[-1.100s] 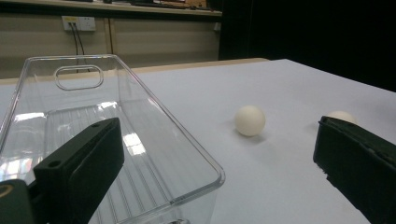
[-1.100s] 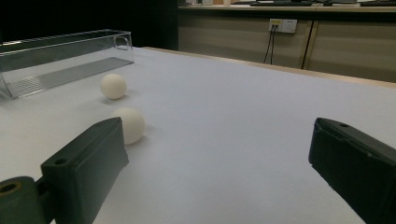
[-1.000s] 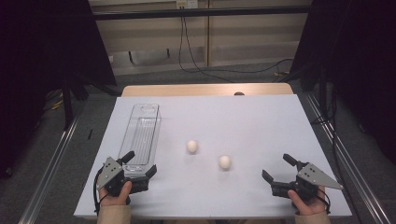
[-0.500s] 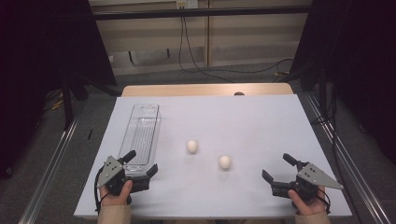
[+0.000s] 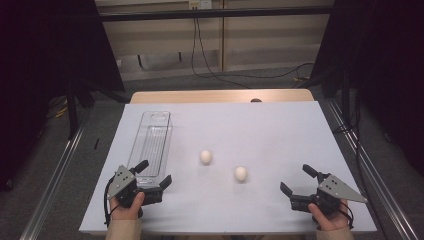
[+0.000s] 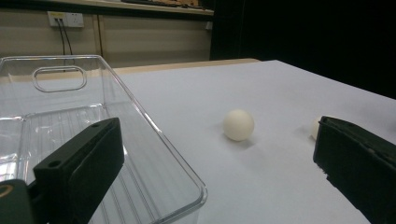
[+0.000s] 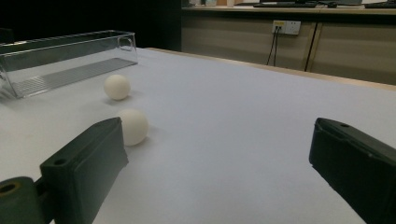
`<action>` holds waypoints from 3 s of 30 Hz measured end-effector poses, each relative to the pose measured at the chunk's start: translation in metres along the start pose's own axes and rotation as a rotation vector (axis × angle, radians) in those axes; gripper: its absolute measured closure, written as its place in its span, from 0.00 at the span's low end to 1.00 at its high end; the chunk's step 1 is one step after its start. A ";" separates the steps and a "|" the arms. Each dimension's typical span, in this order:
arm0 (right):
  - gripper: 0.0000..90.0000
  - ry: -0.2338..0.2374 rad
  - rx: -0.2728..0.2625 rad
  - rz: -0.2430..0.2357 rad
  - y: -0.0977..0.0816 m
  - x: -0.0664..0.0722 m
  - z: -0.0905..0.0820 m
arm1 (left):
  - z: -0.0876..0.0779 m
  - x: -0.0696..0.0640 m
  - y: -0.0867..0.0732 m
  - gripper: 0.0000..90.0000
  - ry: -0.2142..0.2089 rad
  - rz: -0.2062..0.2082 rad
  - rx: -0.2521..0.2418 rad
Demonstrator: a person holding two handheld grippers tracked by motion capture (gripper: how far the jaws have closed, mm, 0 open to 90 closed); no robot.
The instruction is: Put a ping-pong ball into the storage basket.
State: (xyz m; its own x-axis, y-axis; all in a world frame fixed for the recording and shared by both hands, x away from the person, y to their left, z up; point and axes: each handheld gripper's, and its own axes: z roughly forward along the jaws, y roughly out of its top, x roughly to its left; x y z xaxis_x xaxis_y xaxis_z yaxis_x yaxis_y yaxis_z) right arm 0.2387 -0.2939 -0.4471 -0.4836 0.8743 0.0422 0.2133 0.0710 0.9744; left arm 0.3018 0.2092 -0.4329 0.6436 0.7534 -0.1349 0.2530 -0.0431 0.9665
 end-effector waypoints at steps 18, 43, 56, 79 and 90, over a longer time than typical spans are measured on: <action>0.04 0.006 -0.001 -0.008 0.001 0.000 0.001 | 0.018 -0.014 0.005 0.02 -0.055 0.009 0.035; 0.04 0.013 -0.004 -0.013 0.001 0.000 0.001 | 0.037 -0.025 0.012 0.02 -0.100 0.014 0.044; 0.04 0.014 -0.004 -0.015 0.001 0.000 0.001 | 0.043 -0.029 0.012 0.02 -0.119 0.010 0.051; 0.04 0.022 -0.008 -0.020 0.001 0.000 0.001 | 0.056 -0.041 0.012 0.02 -0.158 0.041 0.088; 0.04 0.023 -0.011 -0.021 0.002 0.000 0.000 | 0.061 -0.045 0.012 0.02 -0.165 0.049 0.098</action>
State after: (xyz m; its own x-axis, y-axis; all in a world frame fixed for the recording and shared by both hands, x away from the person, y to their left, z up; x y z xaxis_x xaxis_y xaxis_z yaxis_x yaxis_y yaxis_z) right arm 0.2393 -0.2933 -0.4456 -0.5073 0.8613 0.0268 0.1940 0.0839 0.9774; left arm 0.3200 0.1346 -0.4287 0.7648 0.6310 -0.1301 0.2826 -0.1471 0.9479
